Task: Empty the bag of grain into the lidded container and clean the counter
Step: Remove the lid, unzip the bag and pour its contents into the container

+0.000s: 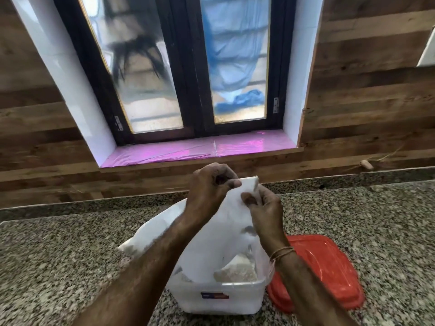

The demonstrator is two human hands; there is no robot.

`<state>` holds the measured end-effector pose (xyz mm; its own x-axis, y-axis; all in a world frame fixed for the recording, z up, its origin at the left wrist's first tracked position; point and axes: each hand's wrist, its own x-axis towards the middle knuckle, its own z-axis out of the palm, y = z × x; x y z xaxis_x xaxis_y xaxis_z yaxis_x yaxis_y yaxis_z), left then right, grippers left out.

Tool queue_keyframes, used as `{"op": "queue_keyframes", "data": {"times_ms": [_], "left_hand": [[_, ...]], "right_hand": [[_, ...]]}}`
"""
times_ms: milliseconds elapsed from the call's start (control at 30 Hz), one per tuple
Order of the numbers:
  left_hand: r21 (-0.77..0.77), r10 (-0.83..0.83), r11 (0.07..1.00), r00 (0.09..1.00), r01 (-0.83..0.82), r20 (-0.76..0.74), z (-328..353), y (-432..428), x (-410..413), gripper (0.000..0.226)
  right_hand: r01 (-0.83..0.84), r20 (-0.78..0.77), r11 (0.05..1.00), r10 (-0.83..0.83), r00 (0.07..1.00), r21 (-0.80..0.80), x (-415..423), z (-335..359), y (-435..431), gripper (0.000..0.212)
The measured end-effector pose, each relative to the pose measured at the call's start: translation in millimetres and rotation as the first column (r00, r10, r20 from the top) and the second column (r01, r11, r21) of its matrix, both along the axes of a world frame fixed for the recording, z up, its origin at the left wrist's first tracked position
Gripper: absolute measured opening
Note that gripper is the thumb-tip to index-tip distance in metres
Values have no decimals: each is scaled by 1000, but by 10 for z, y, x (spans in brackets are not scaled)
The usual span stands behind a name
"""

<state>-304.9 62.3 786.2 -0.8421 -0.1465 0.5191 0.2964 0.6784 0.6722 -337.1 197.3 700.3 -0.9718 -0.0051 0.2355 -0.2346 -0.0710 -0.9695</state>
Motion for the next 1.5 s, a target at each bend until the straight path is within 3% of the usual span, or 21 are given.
{"op": "queue_keyframes", "data": {"times_ms": [67, 167, 233, 300, 333, 367, 433, 600, 767, 867, 933, 1000, 1100, 1133, 1200, 1267, 1400, 1500], "left_hand": [[-43, 25, 999, 1000, -25, 12, 12, -70, 57, 8], [-205, 138, 973, 978, -104, 156, -41, -348, 148, 20], [-235, 161, 965, 967, -113, 196, -111, -476, 190, 17], [-291, 171, 950, 968, -113, 183, -144, -474, 207, 13], [-323, 163, 941, 974, -105, 159, -132, -432, 204, 13], [-350, 147, 932, 981, -94, 128, -105, -383, 197, 15], [-369, 135, 926, 983, -81, 123, -27, -348, 203, 11], [-450, 308, 885, 875, -120, 373, -79, -894, 397, 55], [-364, 353, 904, 872, -224, 338, -202, -1052, 549, 21], [-343, 395, 891, 879, -297, 266, -223, -1062, 589, 17], [-334, 421, 882, 876, -333, 235, -204, -1105, 610, 17], [-298, 437, 882, 871, -365, 225, -186, -1159, 632, 16], [-277, 455, 876, 866, -394, 206, -188, -1206, 639, 15], [-276, 450, 879, 869, -390, 207, -201, -1208, 631, 15], [-269, 439, 885, 874, -380, 209, -230, -1202, 617, 16], [-253, 435, 888, 879, -383, 195, -239, -1185, 611, 16], [-250, 449, 878, 882, -407, 143, -240, -1099, 584, 17], [-251, 420, 892, 895, -377, 148, -244, -1025, 556, 18]], "right_hand": [[-13, 61, 996, 18, 998, -90, -71, 56, 14, 8], [-107, 87, 971, 128, 988, -215, -137, 57, 64, 11], [-174, 43, 981, 179, 983, -89, -148, 32, 111, 14], [-131, -107, 969, 157, 982, 211, -161, 102, 155, 48], [-86, -193, 953, 146, 970, 290, -172, 164, 158, 54], [-64, -243, 949, 144, 959, 309, -194, 243, 140, 44], [-76, -217, 965, 132, 967, 250, -237, 363, 84, 10], [-86, 80, 989, 96, 992, -120, -383, 298, 123, 29], [-114, 187, 961, 164, 969, -251, -366, 208, -77, 33], [-208, 191, 924, 278, 941, -321, -352, 220, -67, 17], [-382, 164, 903, 414, 895, -195, -343, 206, 94, 33], [-473, 140, 879, 461, 876, 63, -293, 108, 268, 36], [-298, 41, 777, 332, 942, 555, -261, -194, 357, 14], [-218, 5, 738, 280, 960, 638, -259, -268, 346, 8], [-198, 34, 727, 234, 972, 657, -240, -249, 323, 8], [-323, 173, 726, 276, 945, 607, -214, -152, 339, 16], [-371, 256, 606, 271, 928, 703, -162, -101, 402, 18], [-389, 266, 652, 283, 921, 651, -177, -101, 442, 8]]}}
